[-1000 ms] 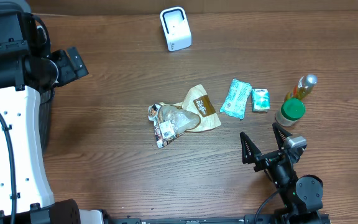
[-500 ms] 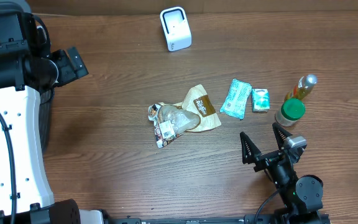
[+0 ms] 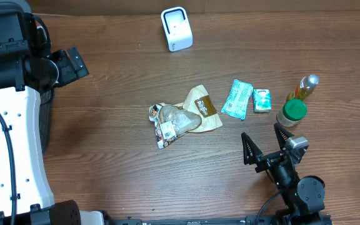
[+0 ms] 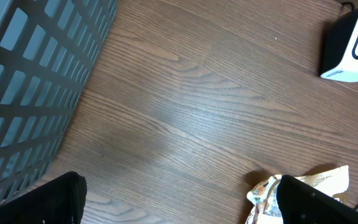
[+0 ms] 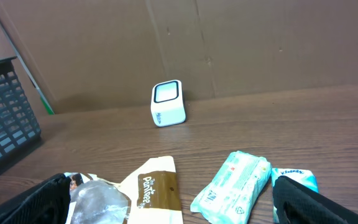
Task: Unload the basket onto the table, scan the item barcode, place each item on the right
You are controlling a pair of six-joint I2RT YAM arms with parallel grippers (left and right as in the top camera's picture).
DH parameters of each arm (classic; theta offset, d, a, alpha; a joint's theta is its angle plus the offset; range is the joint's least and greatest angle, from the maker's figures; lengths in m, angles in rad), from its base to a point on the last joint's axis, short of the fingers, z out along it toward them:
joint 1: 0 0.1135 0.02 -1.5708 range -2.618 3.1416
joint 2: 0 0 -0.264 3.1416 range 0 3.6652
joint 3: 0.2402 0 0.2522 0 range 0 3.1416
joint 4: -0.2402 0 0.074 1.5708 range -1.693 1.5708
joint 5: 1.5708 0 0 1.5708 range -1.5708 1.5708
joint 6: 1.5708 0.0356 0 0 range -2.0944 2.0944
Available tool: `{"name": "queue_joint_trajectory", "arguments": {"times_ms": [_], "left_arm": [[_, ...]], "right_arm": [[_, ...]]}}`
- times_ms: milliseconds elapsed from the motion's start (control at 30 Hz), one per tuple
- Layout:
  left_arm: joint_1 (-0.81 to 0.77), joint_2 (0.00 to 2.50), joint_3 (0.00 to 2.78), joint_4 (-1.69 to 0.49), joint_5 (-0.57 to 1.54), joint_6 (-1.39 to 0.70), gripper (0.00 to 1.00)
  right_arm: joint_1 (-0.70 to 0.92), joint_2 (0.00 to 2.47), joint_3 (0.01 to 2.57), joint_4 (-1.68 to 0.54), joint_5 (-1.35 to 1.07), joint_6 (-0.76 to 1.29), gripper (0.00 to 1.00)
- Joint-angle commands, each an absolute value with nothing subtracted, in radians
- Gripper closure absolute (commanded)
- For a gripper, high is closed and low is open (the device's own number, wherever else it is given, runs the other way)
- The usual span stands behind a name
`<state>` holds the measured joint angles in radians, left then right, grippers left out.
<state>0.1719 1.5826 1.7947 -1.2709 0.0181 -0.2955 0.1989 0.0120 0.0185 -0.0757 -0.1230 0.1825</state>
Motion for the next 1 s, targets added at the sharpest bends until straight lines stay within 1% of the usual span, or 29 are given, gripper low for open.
{"name": "queue_joint_trajectory", "arguments": {"times_ms": [0, 500, 600, 667, 833, 967], "left_arm": [[0.17, 1.582, 1.802, -1.271, 0.019, -0.284, 0.0], [0.167, 1.572, 1.802, -1.271, 0.018, -0.284, 0.0], [0.149, 1.5, 1.802, -1.271, 0.018, -0.284, 0.0], [0.13, 1.354, 1.802, -1.271, 0.018, -0.284, 0.0], [0.13, 1.148, 1.802, -1.272, 0.019, -0.284, 0.0], [0.13, 1.002, 1.802, -1.357, 0.019, -0.284, 0.0]], "right_arm": [[0.207, 0.007, 0.008, -0.073, -0.114, 0.175, 0.0], [0.207, 0.007, 0.008, -0.074, -0.113, 0.175, 0.0], [0.207, 0.007, 0.008, -0.074, -0.113, 0.175, 0.0], [0.207, 0.007, 0.008, -0.074, -0.114, 0.175, 0.0], [0.207, 0.007, 0.008, -0.074, -0.114, 0.175, 0.0], [0.207, 0.007, 0.008, -0.073, -0.114, 0.175, 0.0]]}}
